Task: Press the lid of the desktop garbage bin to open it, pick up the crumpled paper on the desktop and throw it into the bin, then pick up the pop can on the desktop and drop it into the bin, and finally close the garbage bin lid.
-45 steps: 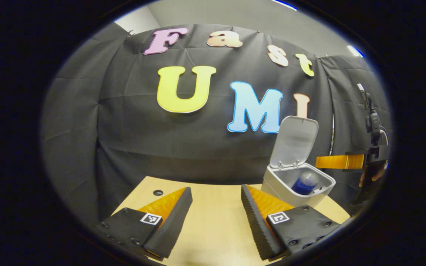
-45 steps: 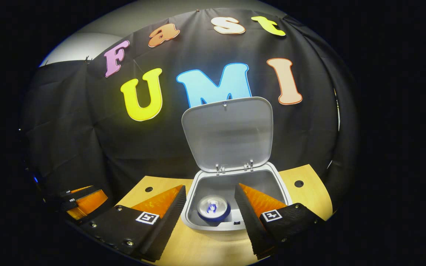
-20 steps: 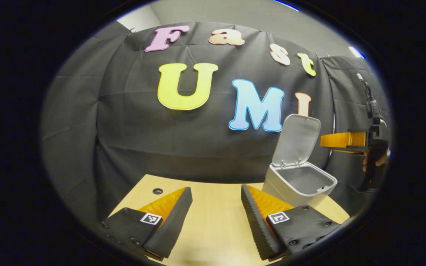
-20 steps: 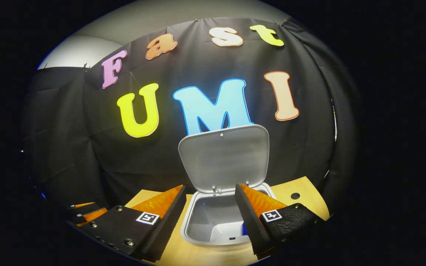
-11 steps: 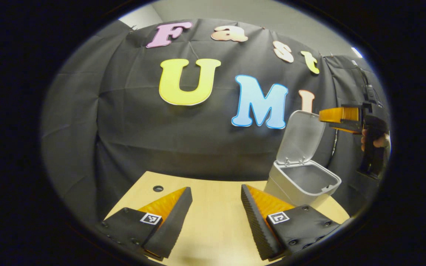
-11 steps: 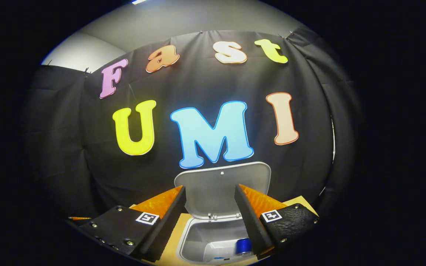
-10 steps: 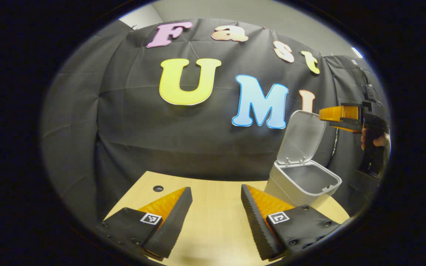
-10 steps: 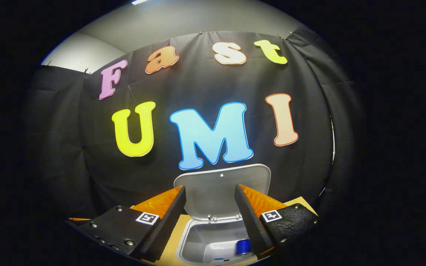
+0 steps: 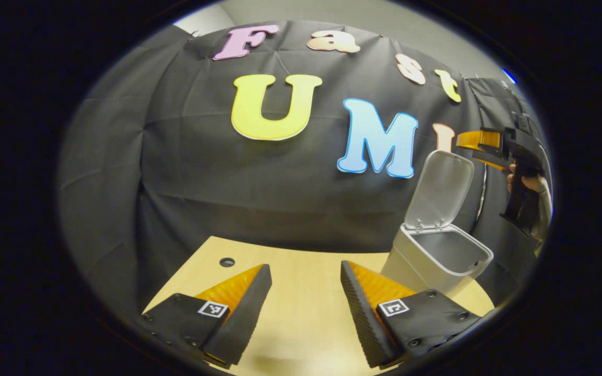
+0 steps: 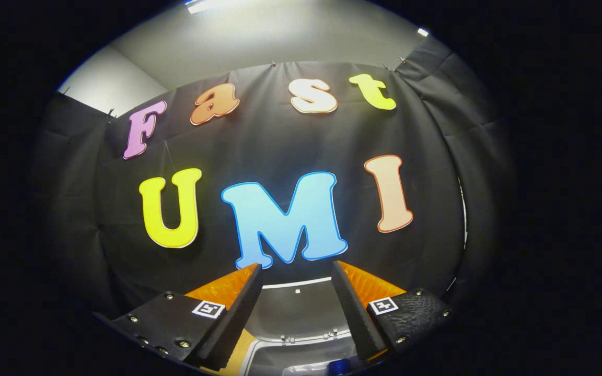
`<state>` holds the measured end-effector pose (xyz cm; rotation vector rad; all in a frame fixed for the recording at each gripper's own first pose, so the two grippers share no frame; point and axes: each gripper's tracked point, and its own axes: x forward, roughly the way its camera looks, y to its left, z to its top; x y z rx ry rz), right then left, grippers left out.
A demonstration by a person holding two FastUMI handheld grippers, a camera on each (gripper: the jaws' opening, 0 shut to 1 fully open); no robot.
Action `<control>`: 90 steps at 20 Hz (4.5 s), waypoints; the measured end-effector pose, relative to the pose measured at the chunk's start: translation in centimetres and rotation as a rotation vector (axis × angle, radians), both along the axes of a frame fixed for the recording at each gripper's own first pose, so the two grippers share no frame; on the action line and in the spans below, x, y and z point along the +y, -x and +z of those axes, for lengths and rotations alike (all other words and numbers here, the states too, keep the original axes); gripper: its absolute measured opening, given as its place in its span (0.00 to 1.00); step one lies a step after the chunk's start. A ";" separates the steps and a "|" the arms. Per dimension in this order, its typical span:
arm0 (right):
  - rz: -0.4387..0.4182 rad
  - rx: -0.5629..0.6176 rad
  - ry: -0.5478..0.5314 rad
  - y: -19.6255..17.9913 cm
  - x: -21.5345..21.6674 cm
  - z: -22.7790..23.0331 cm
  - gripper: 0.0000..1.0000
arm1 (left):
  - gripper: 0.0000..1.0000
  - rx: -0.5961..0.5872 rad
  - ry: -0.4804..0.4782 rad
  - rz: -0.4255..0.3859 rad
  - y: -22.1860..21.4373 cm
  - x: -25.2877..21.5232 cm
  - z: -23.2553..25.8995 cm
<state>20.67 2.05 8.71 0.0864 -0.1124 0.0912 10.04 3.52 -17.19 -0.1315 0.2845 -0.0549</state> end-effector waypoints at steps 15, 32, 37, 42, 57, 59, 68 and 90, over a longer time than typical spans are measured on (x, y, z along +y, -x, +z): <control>-0.010 0.027 0.142 -0.9 1.1 -1.2 0.86 | 0.92 0.022 0.034 0.054 1.0 2.0 -0.7; -0.007 0.087 0.144 6.3 0.0 -4.9 0.86 | 0.92 -0.010 0.039 0.017 2.8 0.3 0.3; -0.009 0.224 0.158 7.3 -0.7 -9.6 0.86 | 0.92 -0.017 0.036 -0.008 3.0 -0.8 0.7; -0.017 0.334 0.171 8.1 -1.4 -14.7 0.86 | 0.92 -0.018 0.021 -0.012 3.3 -0.6 0.7; -0.003 0.366 0.168 9.0 -1.7 -19.2 0.89 | 0.92 -0.015 0.052 -0.013 3.0 -1.9 0.1; 0.000 0.344 0.169 9.0 -1.6 -19.4 0.88 | 0.92 -0.014 0.057 -0.016 2.8 -2.2 0.0; -0.028 0.295 0.185 9.1 -1.6 -20.1 0.89 | 0.92 -0.008 0.055 -0.025 2.7 -2.9 -0.5; -0.033 0.244 0.161 8.9 -2.0 -19.5 0.90 | 0.89 -0.051 0.012 -0.007 4.3 -1.3 1.4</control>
